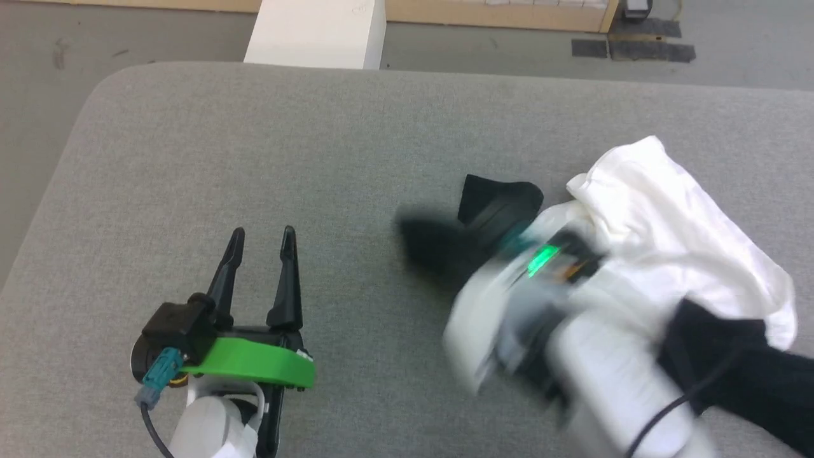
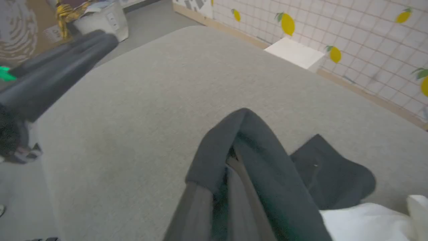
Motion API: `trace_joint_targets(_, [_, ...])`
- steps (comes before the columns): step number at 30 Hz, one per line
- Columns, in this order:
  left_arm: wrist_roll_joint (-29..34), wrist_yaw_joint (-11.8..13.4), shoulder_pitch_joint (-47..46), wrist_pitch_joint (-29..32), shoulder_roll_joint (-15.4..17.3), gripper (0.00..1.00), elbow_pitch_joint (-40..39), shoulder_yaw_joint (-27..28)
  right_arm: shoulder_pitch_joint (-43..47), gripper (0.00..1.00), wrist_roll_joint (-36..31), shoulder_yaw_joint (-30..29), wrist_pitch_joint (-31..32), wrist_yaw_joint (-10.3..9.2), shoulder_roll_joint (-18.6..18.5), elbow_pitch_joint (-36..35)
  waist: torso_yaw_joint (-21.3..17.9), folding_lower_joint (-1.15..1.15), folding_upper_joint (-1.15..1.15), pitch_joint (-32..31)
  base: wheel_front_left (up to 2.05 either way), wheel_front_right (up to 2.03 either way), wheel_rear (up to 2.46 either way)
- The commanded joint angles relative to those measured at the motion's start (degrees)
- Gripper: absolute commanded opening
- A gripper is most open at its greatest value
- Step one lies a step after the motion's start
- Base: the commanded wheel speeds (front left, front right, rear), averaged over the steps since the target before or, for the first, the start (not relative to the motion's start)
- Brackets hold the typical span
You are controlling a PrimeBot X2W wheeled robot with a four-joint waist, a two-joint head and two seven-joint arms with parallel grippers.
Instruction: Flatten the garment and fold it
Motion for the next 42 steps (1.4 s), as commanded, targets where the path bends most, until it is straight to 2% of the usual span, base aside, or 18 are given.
trace_joint_targets(1, [0.1,0.0,0.3,-0.3,-0.1,1.0,-0.1,0.2,2.1,0.0,0.4,3.4,1.1,-0.06,-0.1,0.9,0.1,0.0,0.0,-0.3,0.0,0.0,0.0])
trace_joint_targets(5, [-0.4,0.0,0.2,-0.3,-0.1,1.0,0.0,-0.4,5.5,0.0,1.3,10.9,4.1,-0.06,-0.1,6.2,0.9,0.0,0.0,-0.7,0.0,0.0,0.0])
trace_joint_targets(6, [-0.5,0.0,0.3,-0.3,-0.1,1.0,0.0,-0.5,6.1,0.41,1.5,12.5,4.7,-0.06,-0.1,7.2,1.0,0.0,0.0,-0.8,0.0,0.0,0.0])
trace_joint_targets(7, [-0.5,0.1,0.4,-0.3,-0.1,1.0,0.0,-0.7,6.6,1.0,1.8,13.4,5.4,-0.06,-0.1,7.8,1.1,0.0,0.0,-0.9,0.0,0.0,0.0])
trace_joint_targets(10, [-0.5,0.3,1.2,-0.3,-0.1,1.0,0.0,-0.5,8.2,1.0,3.5,14.1,7.0,-0.06,-0.1,7.4,0.8,0.0,0.0,-1.6,0.0,0.0,0.0])
trace_joint_targets(13, [-0.4,0.5,2.1,-0.3,-0.1,1.0,-0.2,0.3,9.7,1.0,3.9,11.6,7.3,-0.06,-0.9,4.1,-0.2,0.0,0.0,-2.5,0.0,0.0,0.0])
trace_joint_targets(15, [-0.1,0.4,2.7,-0.3,-0.1,1.0,-0.1,0.8,11.6,1.0,3.8,7.9,7.3,-0.06,-2.1,0.3,-1.0,0.0,0.0,-3.2,0.0,0.0,0.0])
trace_joint_targets(21, [0.8,-0.3,3.7,-0.3,-0.1,1.0,-0.1,1.9,22.0,1.0,1.4,-7.7,8.9,-0.06,-3.7,-14.3,-4.4,0.0,0.0,-4.7,0.0,0.0,0.0])
trace_joint_targets(24, [1.1,-0.6,3.9,-0.3,-0.1,1.0,0.0,1.9,26.9,1.0,-1.0,-15.0,9.5,-0.06,-3.2,-20.5,-6.3,0.0,0.0,-5.0,0.0,0.0,0.0])
trace_joint_targets(27, [1.4,-0.8,3.8,-0.3,-0.1,1.0,0.3,1.7,30.4,1.0,-2.2,-20.2,9.2,-0.06,-2.4,-23.9,-7.9,0.0,0.0,-5.2,0.0,0.0,0.0])
trace_joint_targets(33, [2.6,-1.5,3.9,0.1,0.1,1.0,4.1,0.1,30.8,1.0,-5.0,-29.0,-2.1,-0.06,-0.7,-24.7,-10.5,0.0,0.0,-5.1,0.0,0.0,0.0])
trace_joint_targets(38, [2.7,-1.9,3.1,10.4,1.4,1.0,11.1,-2.6,30.0,1.0,-5.5,-30.4,-8.6,-0.06,-0.2,-21.5,-11.8,0.0,0.0,-4.5,0.0,0.0,0.0])
trace_joint_targets(42, [1.1,-2.0,2.3,22.8,1.8,1.0,13.9,-3.8,29.1,1.0,-5.3,-29.8,-10.2,-0.06,-0.1,-20.1,-12.4,0.0,0.0,-3.9,0.0,0.0,0.0])
